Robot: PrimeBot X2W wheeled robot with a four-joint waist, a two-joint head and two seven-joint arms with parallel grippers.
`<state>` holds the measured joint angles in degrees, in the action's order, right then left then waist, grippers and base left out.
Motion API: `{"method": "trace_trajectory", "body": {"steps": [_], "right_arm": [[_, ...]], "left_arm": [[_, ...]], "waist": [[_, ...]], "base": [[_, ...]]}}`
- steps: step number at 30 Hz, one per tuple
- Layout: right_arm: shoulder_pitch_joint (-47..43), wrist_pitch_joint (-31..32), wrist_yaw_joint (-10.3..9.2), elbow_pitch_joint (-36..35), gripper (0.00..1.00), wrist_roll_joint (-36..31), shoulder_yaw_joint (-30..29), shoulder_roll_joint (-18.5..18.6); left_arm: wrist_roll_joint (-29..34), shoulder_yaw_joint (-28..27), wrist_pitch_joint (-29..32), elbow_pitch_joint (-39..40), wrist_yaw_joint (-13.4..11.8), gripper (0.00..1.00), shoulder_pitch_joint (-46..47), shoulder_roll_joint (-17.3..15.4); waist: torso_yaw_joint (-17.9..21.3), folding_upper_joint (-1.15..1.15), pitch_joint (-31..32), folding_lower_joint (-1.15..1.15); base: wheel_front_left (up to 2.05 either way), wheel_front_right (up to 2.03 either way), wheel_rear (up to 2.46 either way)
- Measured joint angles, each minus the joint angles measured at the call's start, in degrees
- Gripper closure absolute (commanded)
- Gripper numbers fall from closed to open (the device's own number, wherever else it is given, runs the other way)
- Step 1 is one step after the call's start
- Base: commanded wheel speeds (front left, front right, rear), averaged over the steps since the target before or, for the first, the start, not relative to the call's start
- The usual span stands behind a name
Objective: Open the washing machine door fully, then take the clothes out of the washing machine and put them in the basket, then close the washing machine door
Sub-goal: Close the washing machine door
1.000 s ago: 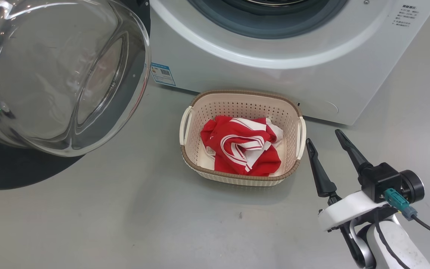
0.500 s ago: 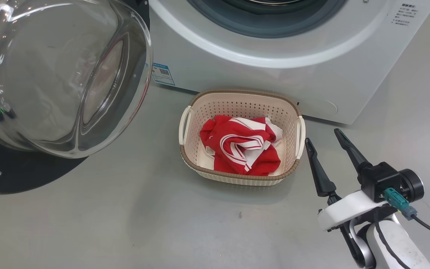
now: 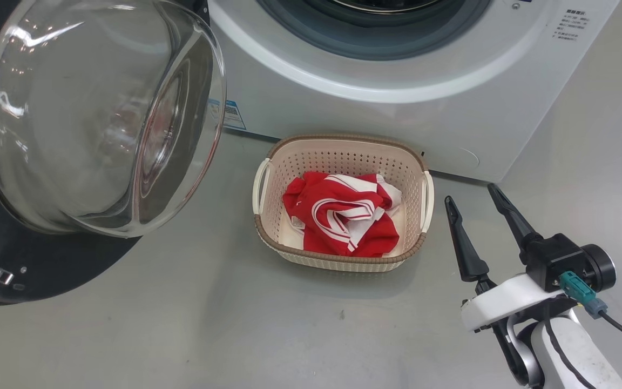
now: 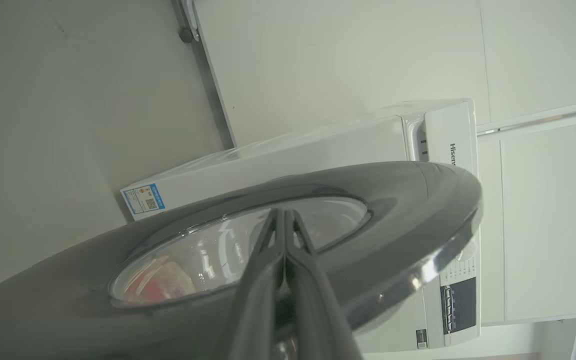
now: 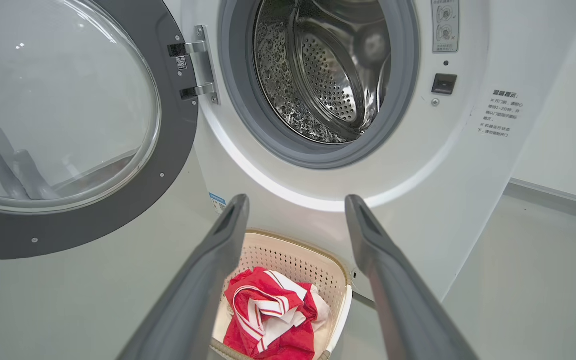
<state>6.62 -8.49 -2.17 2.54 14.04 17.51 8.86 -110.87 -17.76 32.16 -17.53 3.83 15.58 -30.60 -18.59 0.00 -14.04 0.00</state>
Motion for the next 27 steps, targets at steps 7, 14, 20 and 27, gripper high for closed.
{"method": "trace_trajectory", "body": {"steps": [7,14,20,27], "right_arm": [[0.0,-0.5,-0.08,0.4,0.0,0.1,-0.5,0.1],[-0.1,-0.9,-0.1,0.9,0.0,0.4,-0.5,0.0],[-0.1,-1.5,-0.49,1.1,0.0,0.5,-0.6,-0.4],[-0.1,-2.0,-0.52,1.4,0.0,0.5,-0.6,-1.0]], "left_arm": [[-2.1,0.3,3.8,2.3,1.1,1.0,-1.7,0.0],[-3.4,0.0,7.4,5.1,1.6,1.0,-4.3,0.1],[-5.2,-0.1,10.1,7.7,2.1,1.0,-6.4,0.4],[-5.5,-0.4,12.4,12.0,2.5,1.0,-9.0,0.6]], "waist": [[0.4,0.0,0.4,0.0],[1.0,0.0,1.3,0.0],[1.6,0.0,1.8,0.0],[3.1,0.0,2.3,0.0]], "base": [[0.0,0.0,0.0],[0.0,0.0,0.0],[0.0,0.0,0.0],[0.0,0.0,0.0]]}}
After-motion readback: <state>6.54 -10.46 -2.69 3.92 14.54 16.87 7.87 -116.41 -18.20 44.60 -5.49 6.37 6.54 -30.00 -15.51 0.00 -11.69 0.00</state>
